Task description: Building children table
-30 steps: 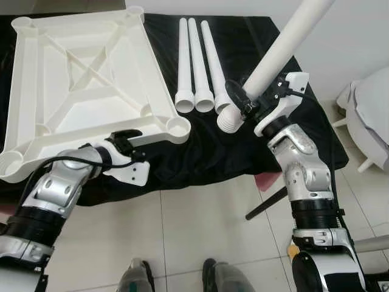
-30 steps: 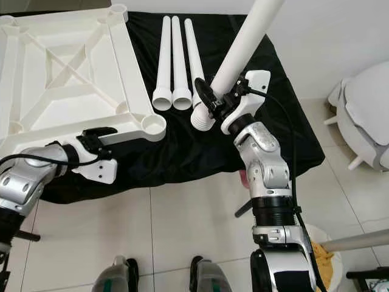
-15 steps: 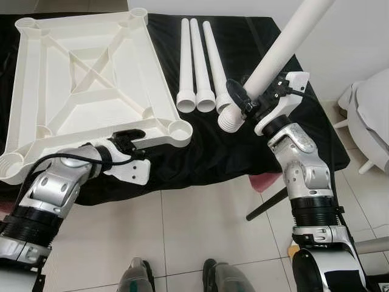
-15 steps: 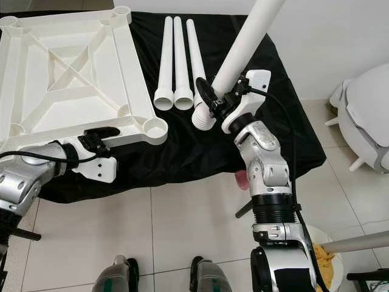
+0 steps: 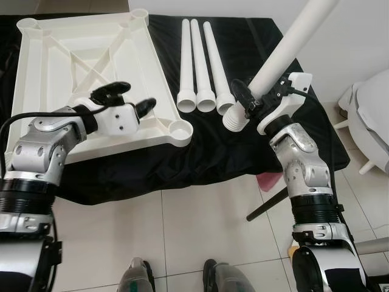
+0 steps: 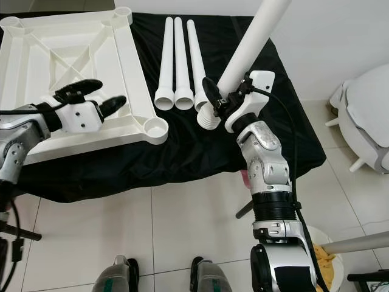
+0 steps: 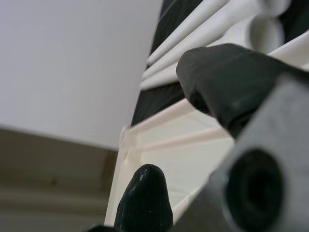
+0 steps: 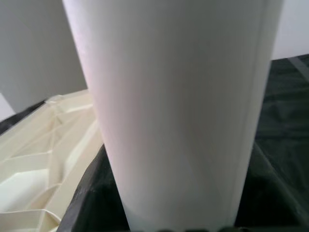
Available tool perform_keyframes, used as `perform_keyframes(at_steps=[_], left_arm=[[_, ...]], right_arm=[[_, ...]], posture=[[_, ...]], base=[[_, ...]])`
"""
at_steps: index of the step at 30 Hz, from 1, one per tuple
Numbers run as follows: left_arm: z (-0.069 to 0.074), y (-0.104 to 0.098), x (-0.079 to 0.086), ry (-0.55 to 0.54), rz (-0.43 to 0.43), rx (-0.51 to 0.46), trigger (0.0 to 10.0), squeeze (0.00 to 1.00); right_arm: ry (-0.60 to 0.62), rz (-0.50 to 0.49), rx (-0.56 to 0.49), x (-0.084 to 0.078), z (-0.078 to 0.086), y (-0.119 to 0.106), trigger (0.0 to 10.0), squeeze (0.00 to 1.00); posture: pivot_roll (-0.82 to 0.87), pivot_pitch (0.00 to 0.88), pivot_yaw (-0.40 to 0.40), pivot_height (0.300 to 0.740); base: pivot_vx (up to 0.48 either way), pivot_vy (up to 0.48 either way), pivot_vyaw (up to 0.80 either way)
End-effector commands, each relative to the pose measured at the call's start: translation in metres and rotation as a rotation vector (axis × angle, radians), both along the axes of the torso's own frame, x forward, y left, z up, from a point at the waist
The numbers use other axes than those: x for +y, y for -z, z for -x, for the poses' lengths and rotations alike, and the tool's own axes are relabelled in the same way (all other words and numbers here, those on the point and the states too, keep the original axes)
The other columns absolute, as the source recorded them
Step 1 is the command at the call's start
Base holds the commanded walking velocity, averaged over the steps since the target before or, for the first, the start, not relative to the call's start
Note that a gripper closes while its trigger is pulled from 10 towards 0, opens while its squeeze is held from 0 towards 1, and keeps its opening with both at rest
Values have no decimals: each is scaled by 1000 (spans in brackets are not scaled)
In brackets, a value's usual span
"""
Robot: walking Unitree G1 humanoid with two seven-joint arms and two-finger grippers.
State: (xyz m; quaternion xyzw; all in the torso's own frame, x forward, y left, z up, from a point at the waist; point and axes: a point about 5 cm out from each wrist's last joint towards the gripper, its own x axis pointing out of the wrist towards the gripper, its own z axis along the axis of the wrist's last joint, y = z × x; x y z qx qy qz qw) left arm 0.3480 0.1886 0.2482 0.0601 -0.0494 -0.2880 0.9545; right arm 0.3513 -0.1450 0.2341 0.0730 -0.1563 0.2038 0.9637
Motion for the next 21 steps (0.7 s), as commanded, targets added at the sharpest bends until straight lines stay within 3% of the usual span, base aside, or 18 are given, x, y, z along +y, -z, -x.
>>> perform_keyframes(at_steps=[1, 5, 14, 15, 21], left_arm=[[-2, 3, 5, -109, 34, -13, 10000, 0], [0, 7, 1, -160, 62, -24, 10000, 0], [-4, 5, 6, -396, 121, -101, 10000, 0], [-4, 5, 10, -466, 107, -135, 10000, 0], [-1, 10, 11, -523, 118, -149, 10000, 0]], right_arm=[[61, 1, -4, -6, -1, 0, 10000, 0], [90, -3, 10, -7, -1, 4, 10000, 0], [124, 9, -12, -3, 2, 6, 10000, 0], [123, 21, -27, 0, 5, 6, 10000, 0], [134, 67, -78, 3, 11, 6, 10000, 0]], posture=[[26, 147, -10, 740], [33, 140, -8, 740], [36, 118, -8, 740], [36, 104, -8, 740], [31, 91, -4, 740]], base=[[0, 0, 0], [0, 0, 0], [0, 0, 0], [0, 0, 0], [0, 0, 0]])
